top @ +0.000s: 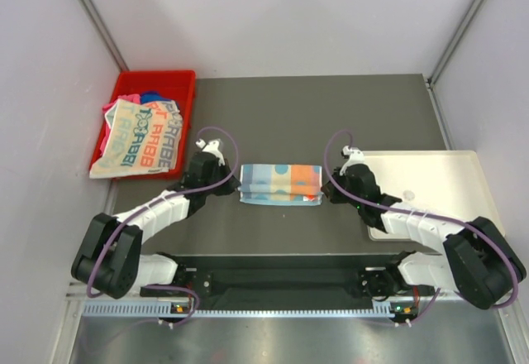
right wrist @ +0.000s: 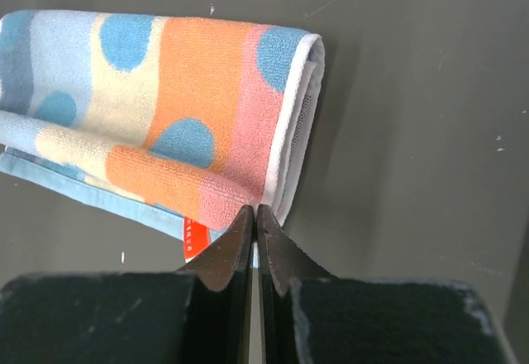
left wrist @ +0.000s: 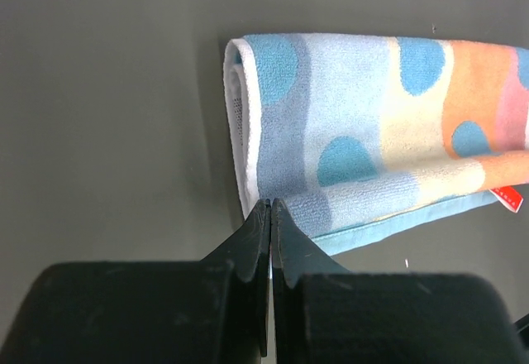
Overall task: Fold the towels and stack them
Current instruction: Fold the towel
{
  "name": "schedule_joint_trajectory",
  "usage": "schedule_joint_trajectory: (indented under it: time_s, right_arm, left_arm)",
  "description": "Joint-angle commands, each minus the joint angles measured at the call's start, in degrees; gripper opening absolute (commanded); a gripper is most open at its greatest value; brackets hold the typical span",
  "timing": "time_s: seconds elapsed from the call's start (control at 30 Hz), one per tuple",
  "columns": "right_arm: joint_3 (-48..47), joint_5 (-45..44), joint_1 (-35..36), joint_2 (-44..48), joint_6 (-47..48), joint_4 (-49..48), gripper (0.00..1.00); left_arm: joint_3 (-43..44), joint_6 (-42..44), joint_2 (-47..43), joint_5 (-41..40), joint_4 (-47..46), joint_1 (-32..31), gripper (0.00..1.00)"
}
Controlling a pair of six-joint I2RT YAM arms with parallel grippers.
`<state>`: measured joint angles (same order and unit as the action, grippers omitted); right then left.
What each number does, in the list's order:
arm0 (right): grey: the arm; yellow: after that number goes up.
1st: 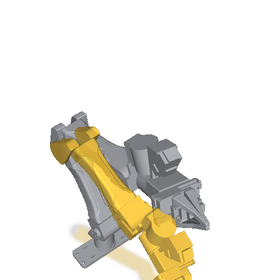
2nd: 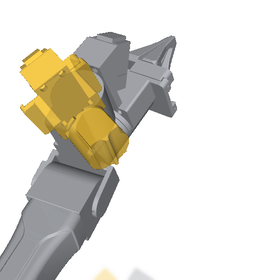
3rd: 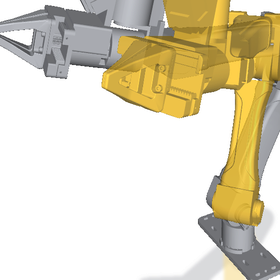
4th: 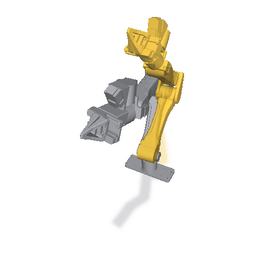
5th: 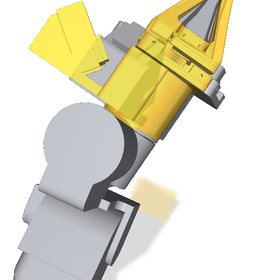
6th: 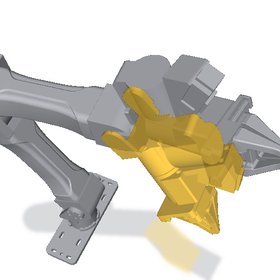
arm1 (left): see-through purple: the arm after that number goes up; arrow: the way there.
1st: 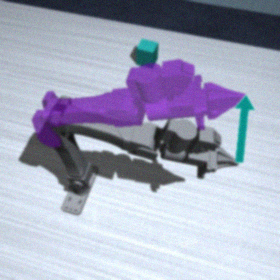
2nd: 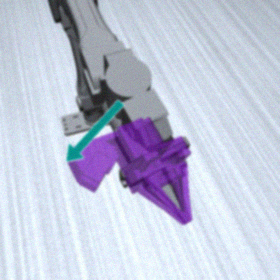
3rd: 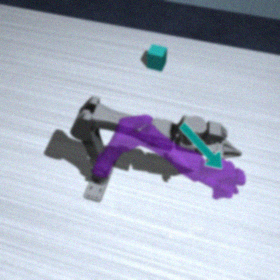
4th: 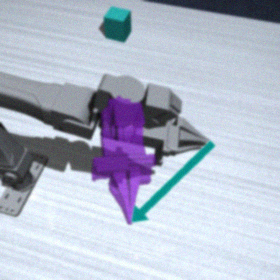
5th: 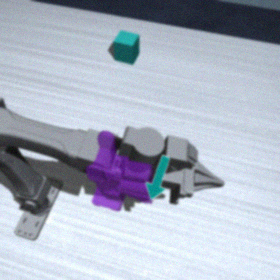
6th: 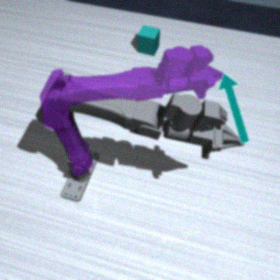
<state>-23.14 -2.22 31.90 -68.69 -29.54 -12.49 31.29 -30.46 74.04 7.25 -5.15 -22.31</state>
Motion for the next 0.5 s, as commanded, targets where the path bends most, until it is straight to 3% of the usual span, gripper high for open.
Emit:
schedule_joint_trajectory:
  time_s: [0.0,0.13,0.33,0.47]
  right_arm:
    - [0.02,-1.74,0.62,0.13,-0.34,-1.31,0.02]
    - [0.11,-1.65,0.71,0.57,-0.52,-0.78,0.12]
    - [-0.59,-1.30,0.71,2.68,-0.34,1.58,0.21]
    - [-2.08,-1.65,0.71,4.35,-0.34,5.09,0.22]
  left_arm:
    - [-1.14,0.14,0.23,0.23,-1.18,-0.37,0.00]
    - [-1.14,0.05,0.06,0.14,0.22,-0.37,0.06]
    - [0.79,0.66,-1.62,-0.21,3.82,-0.55,0.37]
    - [3.51,1.19,-2.84,-2.40,9.61,-0.55,0.39]
